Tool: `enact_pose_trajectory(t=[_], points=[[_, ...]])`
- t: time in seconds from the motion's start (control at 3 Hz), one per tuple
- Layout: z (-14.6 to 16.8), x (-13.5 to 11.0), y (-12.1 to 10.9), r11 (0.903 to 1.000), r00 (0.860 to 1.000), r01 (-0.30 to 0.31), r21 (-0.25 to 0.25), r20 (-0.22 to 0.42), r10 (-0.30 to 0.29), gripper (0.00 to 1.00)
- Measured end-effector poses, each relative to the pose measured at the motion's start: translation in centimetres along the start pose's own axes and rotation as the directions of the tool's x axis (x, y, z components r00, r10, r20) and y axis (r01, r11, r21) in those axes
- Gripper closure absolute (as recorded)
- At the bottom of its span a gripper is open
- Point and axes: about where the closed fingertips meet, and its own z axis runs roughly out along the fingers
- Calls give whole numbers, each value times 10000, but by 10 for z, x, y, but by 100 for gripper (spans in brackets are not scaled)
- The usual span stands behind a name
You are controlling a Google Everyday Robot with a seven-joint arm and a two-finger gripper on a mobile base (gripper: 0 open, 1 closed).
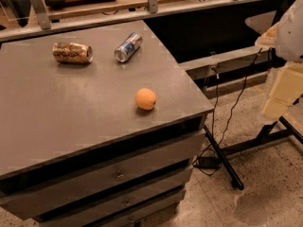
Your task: Pick orange can
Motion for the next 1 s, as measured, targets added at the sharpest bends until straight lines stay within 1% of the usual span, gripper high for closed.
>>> enact_pose_trajectory(t=[0.33, 0.67, 1.0], points=[[0, 0, 0, 10000, 10000, 0, 0, 0, 0, 0], [-30, -64, 23, 9998, 9949, 76, 197, 1001, -95, 0], [-92, -151, 52, 9969, 9493, -127, 773, 3141, -123, 0]])
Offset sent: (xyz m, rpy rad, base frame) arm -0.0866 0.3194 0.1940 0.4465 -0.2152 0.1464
